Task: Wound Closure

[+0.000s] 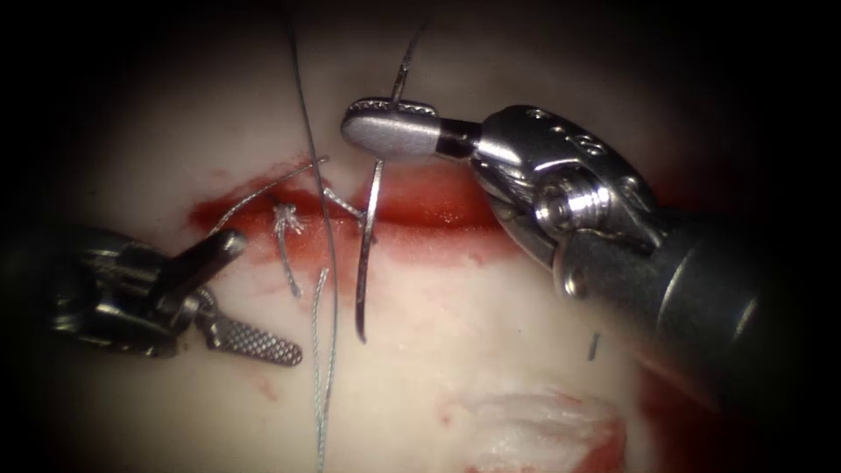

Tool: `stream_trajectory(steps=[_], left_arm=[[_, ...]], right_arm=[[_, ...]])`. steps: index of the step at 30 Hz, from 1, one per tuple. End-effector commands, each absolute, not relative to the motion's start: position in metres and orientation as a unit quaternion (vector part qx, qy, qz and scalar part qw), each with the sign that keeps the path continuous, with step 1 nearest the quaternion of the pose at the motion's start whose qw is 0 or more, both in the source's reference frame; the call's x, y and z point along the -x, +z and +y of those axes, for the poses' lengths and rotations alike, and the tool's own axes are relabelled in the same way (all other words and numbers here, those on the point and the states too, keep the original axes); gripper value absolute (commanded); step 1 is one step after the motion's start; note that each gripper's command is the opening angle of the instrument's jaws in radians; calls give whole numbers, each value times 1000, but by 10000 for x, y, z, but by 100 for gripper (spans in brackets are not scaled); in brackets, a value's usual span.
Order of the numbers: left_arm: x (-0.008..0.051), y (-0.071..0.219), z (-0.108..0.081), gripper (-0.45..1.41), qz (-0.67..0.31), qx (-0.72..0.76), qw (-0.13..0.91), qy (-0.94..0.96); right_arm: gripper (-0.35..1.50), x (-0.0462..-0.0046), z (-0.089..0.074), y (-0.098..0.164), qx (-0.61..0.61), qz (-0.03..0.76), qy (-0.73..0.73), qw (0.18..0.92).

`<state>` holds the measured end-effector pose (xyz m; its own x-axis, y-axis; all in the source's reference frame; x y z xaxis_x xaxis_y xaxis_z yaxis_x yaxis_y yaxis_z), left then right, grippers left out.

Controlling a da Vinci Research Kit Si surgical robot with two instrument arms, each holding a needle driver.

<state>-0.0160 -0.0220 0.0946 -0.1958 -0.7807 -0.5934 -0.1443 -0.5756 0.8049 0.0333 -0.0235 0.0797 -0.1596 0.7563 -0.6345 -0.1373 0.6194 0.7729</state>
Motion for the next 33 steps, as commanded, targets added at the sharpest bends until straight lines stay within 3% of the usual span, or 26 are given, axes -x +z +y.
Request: stream_trajectory(steps=[1,6,8,9,10,11,14,17,18,19,21,23,24,26,28,33], left_arm=[[165,940,-205,128,-420,-569,260,-658],[162,935,-194,140,-564,-402,424,-583],[164,935,-194,138,-555,-405,402,-605],[165,935,-195,130,-552,-412,400,-605],[166,933,-196,100,-551,-417,402,-601],[166,933,-195,88,-553,-415,406,-598],[170,933,-193,83,-573,-376,454,-569],[177,935,-188,53,-613,-264,571,-478],[181,937,-186,11,-623,-211,619,-429],[185,939,-183,-13,-619,-194,638,-415],[194,944,-179,32,-603,-169,673,-394],[205,952,-174,39,-575,-173,701,-384],[210,955,-172,36,-564,-177,717,-369],[221,963,-173,-18,-549,-162,764,-297],[234,971,-173,-45,-538,-135,792,-254],[260,992,-177,-45,-528,-101,818,-207]], right_arm=[[-35,-319,-213,802,-217,670,362,610],[-35,-278,-184,809,-167,679,355,621],[-35,-267,-175,813,-143,686,339,628],[-35,-263,-172,815,-129,689,328,634],[-35,-257,-167,820,-109,691,315,641],[-35,-256,-165,821,-105,691,318,640],[-35,-255,-163,824,-87,688,327,642],[-35,-256,-164,827,-67,685,354,633],[-35,-256,-165,828,-60,683,359,633],[-35,-258,-166,828,-50,682,363,633],[-35,-260,-166,828,13,686,300,663],[-35,-263,-167,828,30,690,259,675],[-35,-264,-168,828,30,692,250,676],[-35,-267,-169,829,49,702,200,682],[-35,-269,-170,831,65,710,171,680],[-35,-274,-171,835,120,720,111,674]])
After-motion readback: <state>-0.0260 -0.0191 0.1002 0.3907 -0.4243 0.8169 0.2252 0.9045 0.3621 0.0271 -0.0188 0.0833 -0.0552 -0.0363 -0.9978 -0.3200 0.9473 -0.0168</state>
